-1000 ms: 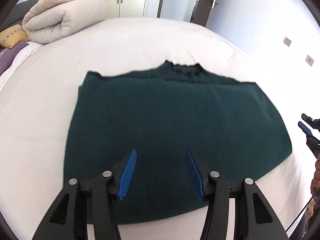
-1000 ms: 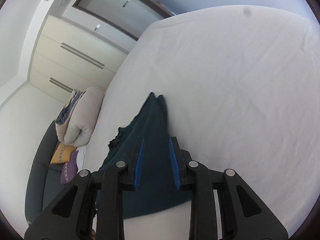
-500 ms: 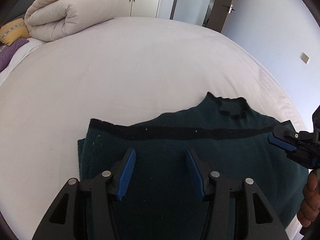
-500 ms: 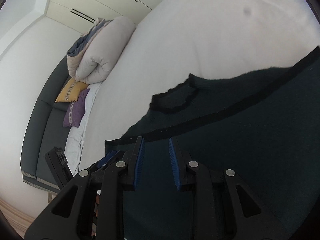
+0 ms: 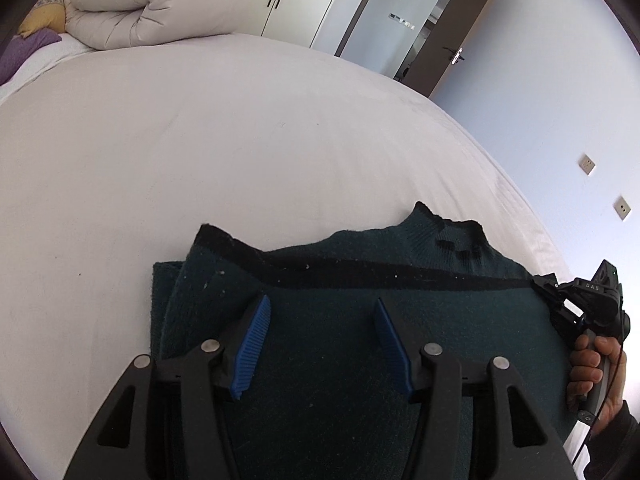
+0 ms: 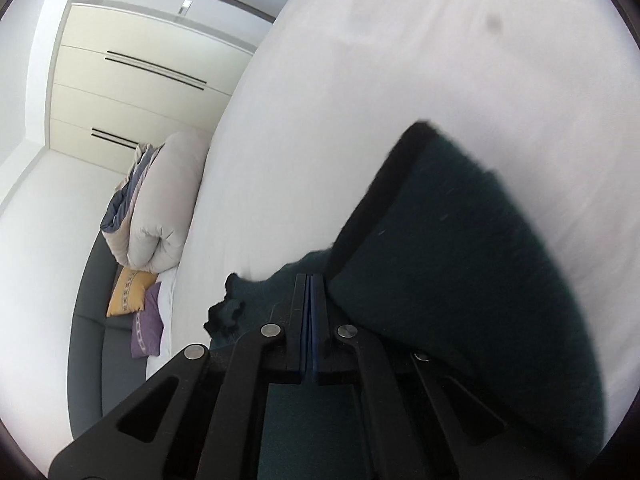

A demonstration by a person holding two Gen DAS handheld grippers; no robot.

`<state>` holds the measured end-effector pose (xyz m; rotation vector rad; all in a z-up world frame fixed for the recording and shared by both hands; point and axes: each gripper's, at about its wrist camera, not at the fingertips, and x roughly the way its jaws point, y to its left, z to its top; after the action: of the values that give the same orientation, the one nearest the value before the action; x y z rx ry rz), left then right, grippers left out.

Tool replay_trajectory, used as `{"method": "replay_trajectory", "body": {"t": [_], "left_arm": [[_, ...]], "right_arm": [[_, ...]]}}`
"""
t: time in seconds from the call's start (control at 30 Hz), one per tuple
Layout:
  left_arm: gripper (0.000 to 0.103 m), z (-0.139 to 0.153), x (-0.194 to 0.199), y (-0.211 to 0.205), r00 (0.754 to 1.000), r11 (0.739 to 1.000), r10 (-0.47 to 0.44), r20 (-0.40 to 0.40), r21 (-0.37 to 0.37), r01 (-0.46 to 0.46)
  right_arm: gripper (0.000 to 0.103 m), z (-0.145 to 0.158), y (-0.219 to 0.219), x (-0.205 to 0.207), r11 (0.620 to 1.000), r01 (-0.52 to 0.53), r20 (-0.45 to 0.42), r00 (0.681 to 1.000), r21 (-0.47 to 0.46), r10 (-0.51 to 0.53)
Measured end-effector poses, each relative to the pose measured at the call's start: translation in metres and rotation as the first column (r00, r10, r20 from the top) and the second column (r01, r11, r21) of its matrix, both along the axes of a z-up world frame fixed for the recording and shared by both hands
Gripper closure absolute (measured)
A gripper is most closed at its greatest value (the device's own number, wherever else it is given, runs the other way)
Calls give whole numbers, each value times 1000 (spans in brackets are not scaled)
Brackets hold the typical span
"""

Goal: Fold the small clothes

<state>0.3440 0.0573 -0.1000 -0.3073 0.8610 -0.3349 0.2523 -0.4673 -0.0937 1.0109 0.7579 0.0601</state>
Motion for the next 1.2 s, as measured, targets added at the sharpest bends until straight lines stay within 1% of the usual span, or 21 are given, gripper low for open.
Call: {"method": "replay_trajectory", "body": {"t": [0.17, 0.23, 0.3, 0.37, 0.4, 0.43, 0.5, 0.53, 0.57, 0.6, 0.63, 0.73, 0.83, 0.9, 0.97, 1.0, 1.07, 1.1, 1.13, 1.17, 1.2], "left_arm": [[47, -1, -13, 25, 998, 995, 51, -26, -86, -53], [47, 2, -26, 36, 997, 994, 77, -31, -82, -79], [48, 7, -45, 47, 995, 992, 92, -30, -89, -94], [38, 14, -66, 59, 989, 987, 144, -29, -64, -146], [32, 16, -78, 66, 985, 983, 169, -27, -68, -170], [31, 15, -89, 73, 984, 979, 175, -29, -96, -177], [30, 11, -107, 82, 984, 976, 164, -63, -133, -171], [30, 7, -115, 84, 984, 977, 157, -79, -133, -166], [30, 5, -122, 87, 985, 978, 151, -89, -130, -162], [30, 1, -128, 87, 985, 979, 146, -96, -127, -158], [30, -3, -134, 88, 984, 979, 142, -103, -130, -155], [30, -6, -142, 89, 983, 974, 147, -110, -159, -163], [29, -6, -141, 85, 981, 973, 128, -144, -173, -152], [29, -6, -137, 80, 981, 979, 91, -173, -166, -120], [31, -6, -137, 76, 980, 987, 71, -183, -132, -97], [35, -5, -137, 75, 980, 989, 68, -189, -116, -91], [49, -6, -137, 73, 976, 994, 65, -207, -77, -83], [66, -7, -138, 74, 975, 994, 75, -211, -61, -90], [75, -8, -138, 76, 973, 993, 75, -218, -68, -92], [77, -10, -139, 78, 971, 992, 67, -228, -90, -89], [81, -10, -140, 79, 972, 991, 73, -224, -90, -95]], "right_arm": [[103, 2, -44, -41, 995, 103, -1, 995, -1, -103], [103, 8, -60, -68, 991, 130, 1, 991, -8, -130], [98, 19, -67, -93, 985, 153, -9, 988, -76, -154], [98, 32, -74, -120, 977, 159, -7, 987, -142, -162], [97, 36, -75, -132, 977, 154, 2, 988, -147, -156], [96, 39, -76, -143, 978, 146, 2, 989, -151, -147], [82, 47, -72, -161, 975, 110, -2, 994, -193, -112], [79, 52, -67, -169, 969, 97, -4, 995, -227, -100], [69, 56, -62, -175, 962, 90, -4, 996, -258, -94], [52, 59, -56, -182, 957, 80, -2, 996, -278, -84], [47, 62, -51, -187, 955, 73, 2, 997, -288, -75], [46, 68, -35, -197, 949, 22, 5, 1000, -314, -22], [46, 66, -20, -195, 935, -32, -49, 999, -353, 15], [46, 61, -15, -193, 939, -59, -78, 996, -340, 35], [46, 58, -13, -193, 941, -77, -95, 994, -330, 48], [46, 57, -12, -193, 937, -81, -104, 993, -339, 49], [49, 53, -10, -194, 927, -88, -128, 991, -364, 43], [53, 51, -10, -193, 924, -92, -139, 989, -372, 43], [56, 49, -10, -194, 920, -93, -145, 989, -382, 40], [59, 47, -11, -193, 917, -97, -149, 988, -388, 42], [67, 45, -11, -193, 915, -102, -150, 988, -391, 47]]}}
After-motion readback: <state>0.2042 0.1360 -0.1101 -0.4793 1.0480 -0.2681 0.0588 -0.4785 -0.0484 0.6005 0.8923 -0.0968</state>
